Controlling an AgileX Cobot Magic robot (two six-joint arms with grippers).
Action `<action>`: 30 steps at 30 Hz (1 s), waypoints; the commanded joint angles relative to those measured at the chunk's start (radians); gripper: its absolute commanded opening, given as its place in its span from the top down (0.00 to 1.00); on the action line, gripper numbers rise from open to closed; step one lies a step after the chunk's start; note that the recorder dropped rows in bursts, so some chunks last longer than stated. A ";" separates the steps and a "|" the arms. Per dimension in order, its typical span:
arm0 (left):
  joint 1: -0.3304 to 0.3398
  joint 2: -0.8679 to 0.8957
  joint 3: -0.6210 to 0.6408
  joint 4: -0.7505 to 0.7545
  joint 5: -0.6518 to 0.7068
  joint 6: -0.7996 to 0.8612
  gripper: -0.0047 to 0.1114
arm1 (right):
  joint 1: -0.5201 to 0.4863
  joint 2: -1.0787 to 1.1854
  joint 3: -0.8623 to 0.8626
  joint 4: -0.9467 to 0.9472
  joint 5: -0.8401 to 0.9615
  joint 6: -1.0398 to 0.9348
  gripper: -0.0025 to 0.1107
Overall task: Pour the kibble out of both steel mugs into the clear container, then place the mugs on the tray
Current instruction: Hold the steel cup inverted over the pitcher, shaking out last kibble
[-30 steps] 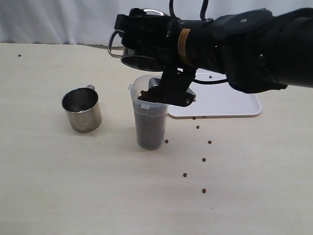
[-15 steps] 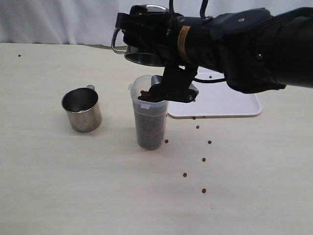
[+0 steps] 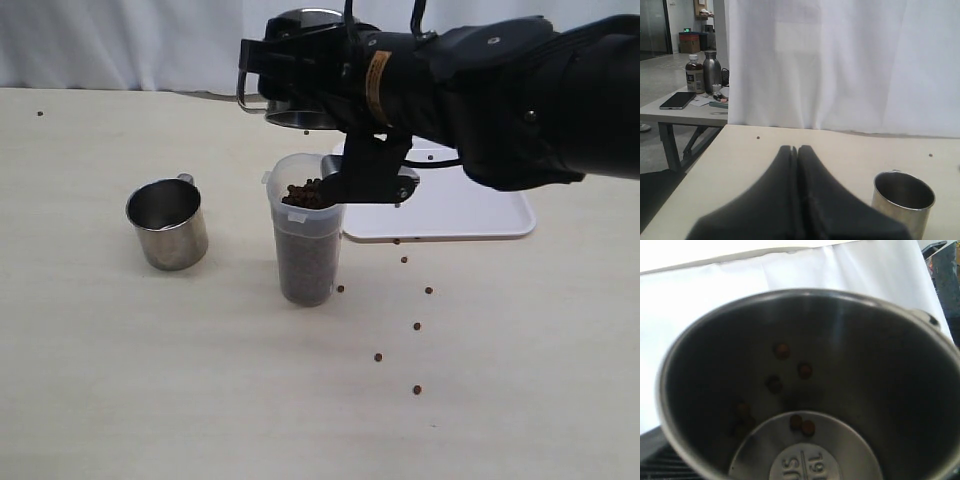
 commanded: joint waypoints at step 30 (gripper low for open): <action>-0.007 -0.005 0.002 -0.002 -0.015 -0.003 0.96 | 0.002 -0.005 -0.008 -0.001 0.066 -0.004 0.93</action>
